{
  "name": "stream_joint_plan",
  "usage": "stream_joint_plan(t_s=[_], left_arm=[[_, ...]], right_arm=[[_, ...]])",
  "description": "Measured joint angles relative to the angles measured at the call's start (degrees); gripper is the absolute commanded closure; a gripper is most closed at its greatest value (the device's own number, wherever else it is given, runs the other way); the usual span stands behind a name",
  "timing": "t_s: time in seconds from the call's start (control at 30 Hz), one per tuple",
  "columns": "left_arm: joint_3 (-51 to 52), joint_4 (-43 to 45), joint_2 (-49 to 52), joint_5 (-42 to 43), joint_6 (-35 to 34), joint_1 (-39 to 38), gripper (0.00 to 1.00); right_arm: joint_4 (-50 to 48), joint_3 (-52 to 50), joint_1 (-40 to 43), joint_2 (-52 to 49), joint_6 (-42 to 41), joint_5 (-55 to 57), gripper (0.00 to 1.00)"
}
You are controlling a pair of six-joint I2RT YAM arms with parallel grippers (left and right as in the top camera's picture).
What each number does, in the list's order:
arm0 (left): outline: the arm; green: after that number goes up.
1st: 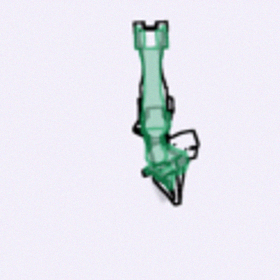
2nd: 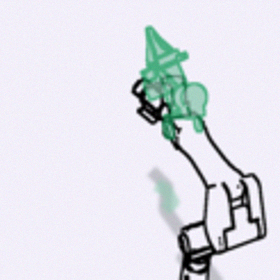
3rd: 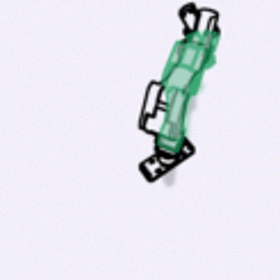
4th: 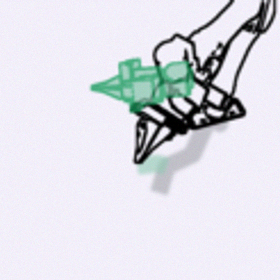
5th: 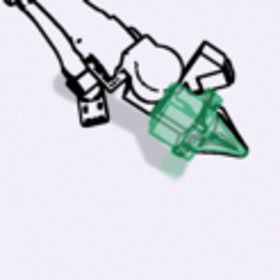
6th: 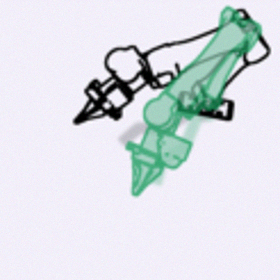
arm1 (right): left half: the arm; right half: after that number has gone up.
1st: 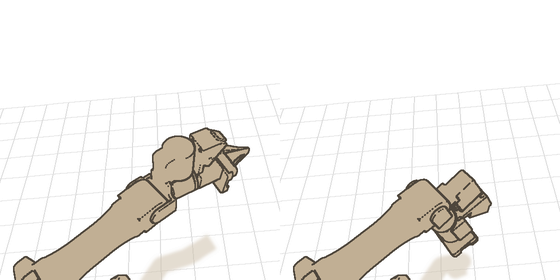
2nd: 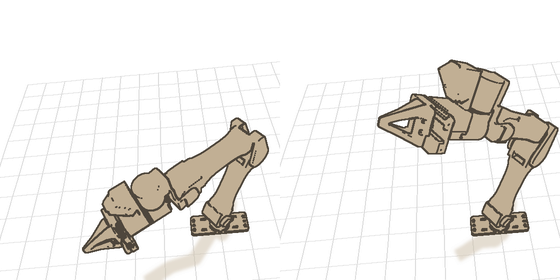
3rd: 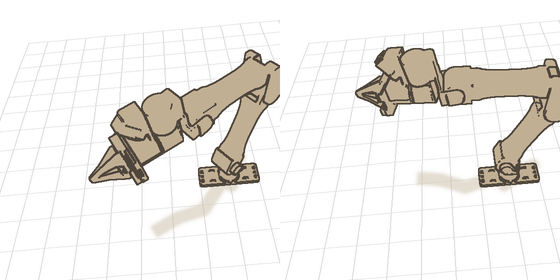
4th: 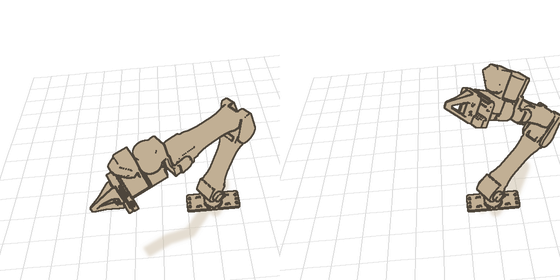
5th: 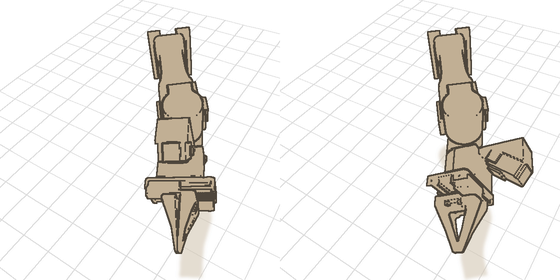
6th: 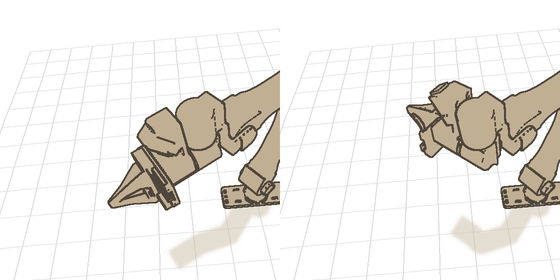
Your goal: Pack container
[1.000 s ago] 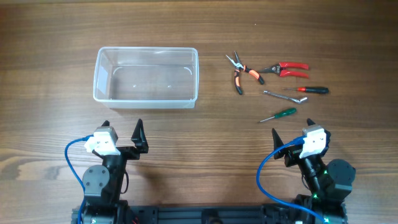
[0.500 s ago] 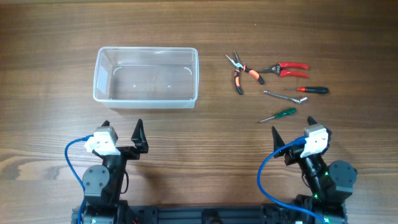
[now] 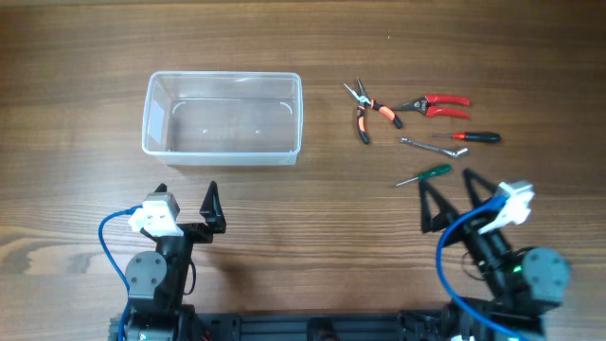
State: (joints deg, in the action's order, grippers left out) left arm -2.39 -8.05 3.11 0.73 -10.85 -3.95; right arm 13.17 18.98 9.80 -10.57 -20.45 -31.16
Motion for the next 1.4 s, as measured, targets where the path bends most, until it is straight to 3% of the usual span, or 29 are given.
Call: stream_joint_plan(t_s=[0.17, 0.27, 0.43, 0.53, 0.7, 0.87, 1.03, 1.17, 1.4], left_arm=[[0.0, -0.02, 0.0, 0.0, 0.0, 0.0, 0.0], [0.0, 0.07, -0.04, 0.0, 0.0, 0.0, 0.0], [0.0, -0.02, 0.04, 0.0, 0.0, 0.0, 0.0], [0.0, -0.04, 0.04, 0.0, 0.0, 0.0, 0.0], [0.0, -0.02, 0.04, 0.0, 0.0, 0.0, 0.0], [0.0, -0.02, 0.04, 0.0, 0.0, 0.0, 0.0], [0.0, -0.02, 0.04, 0.0, 0.0, 0.0, 0.0], [0.0, -0.02, 0.04, 0.0, 0.0, 0.0, 0.0], [0.0, -0.02, 0.04, 0.0, 0.02, 0.0, 0.0]], right_arm=[[11.45, 23.61, 0.0, -21.33, 7.52, 4.83, 0.01], [25.33, 38.84, -0.39, -35.19, 11.98, 8.5, 0.0], [32.15, 57.2, -2.27, -53.88, 14.38, 8.83, 0.01], [27.32, 59.98, -2.62, -59.91, 12.26, 3.23, 0.2], [21.7, 60.48, -7.93, -67.84, 4.28, 3.58, 0.18], [22.86, 62.2, -24.96, -73.48, -0.85, 21.51, 0.08], [24.24, 65.18, -41.57, -80.06, -4.02, 34.6, 0.11], [24.3, 65.24, -44.11, -86.38, -8.17, 35.67, 0.21], [21.79, 65.22, -43.23, -96.0, -12.63, 33.09, 0.21]])
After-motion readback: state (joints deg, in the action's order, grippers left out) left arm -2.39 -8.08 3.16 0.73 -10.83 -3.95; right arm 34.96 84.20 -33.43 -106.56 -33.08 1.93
